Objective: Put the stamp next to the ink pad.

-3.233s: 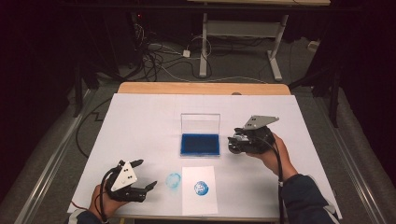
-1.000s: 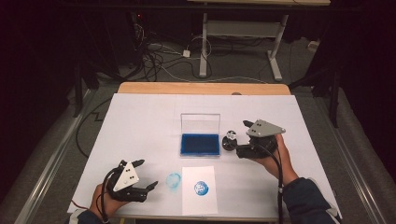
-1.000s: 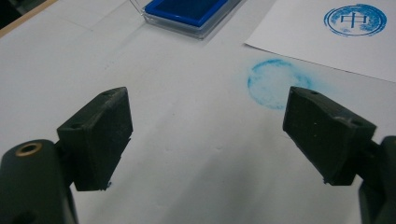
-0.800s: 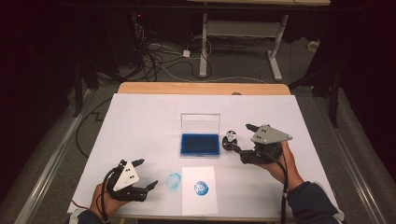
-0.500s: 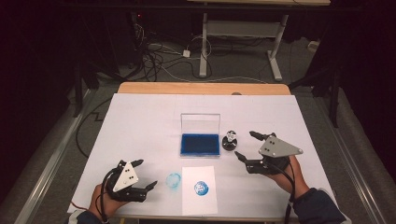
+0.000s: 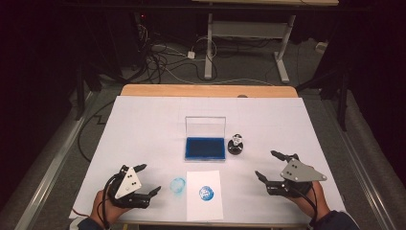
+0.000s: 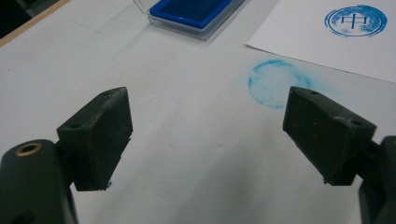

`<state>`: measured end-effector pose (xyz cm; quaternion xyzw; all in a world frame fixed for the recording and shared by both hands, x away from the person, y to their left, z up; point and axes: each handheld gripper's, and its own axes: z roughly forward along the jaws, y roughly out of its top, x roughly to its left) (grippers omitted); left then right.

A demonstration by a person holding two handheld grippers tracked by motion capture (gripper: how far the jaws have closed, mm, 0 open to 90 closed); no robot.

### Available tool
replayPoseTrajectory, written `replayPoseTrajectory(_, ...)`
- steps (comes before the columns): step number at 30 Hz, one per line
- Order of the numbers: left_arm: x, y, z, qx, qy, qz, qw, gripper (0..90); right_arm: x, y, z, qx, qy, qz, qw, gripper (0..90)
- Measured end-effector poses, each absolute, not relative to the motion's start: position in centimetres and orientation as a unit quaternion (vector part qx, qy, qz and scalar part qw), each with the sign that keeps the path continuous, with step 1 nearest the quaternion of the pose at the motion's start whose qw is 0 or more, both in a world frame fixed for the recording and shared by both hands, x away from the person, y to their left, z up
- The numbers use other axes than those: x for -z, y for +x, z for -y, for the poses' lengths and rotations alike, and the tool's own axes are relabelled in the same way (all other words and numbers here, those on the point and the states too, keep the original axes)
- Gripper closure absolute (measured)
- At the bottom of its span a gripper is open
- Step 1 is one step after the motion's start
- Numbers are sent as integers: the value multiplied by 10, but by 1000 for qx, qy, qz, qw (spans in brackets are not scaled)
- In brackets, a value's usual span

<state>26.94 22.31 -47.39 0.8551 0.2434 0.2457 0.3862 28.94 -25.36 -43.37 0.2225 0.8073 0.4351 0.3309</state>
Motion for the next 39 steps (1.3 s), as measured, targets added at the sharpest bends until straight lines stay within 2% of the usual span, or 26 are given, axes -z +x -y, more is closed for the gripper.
replayPoseTrajectory(17, 470, 268, -224, -262, 843, -251, 398, 149, 451, 261, 284, -439, 238, -791, 354, 174)
replayPoseTrajectory(39, 470, 264, -224, -278, 840, -248, 395, 147, 457, 256, 282, -435, 235, -791, 360, 170)
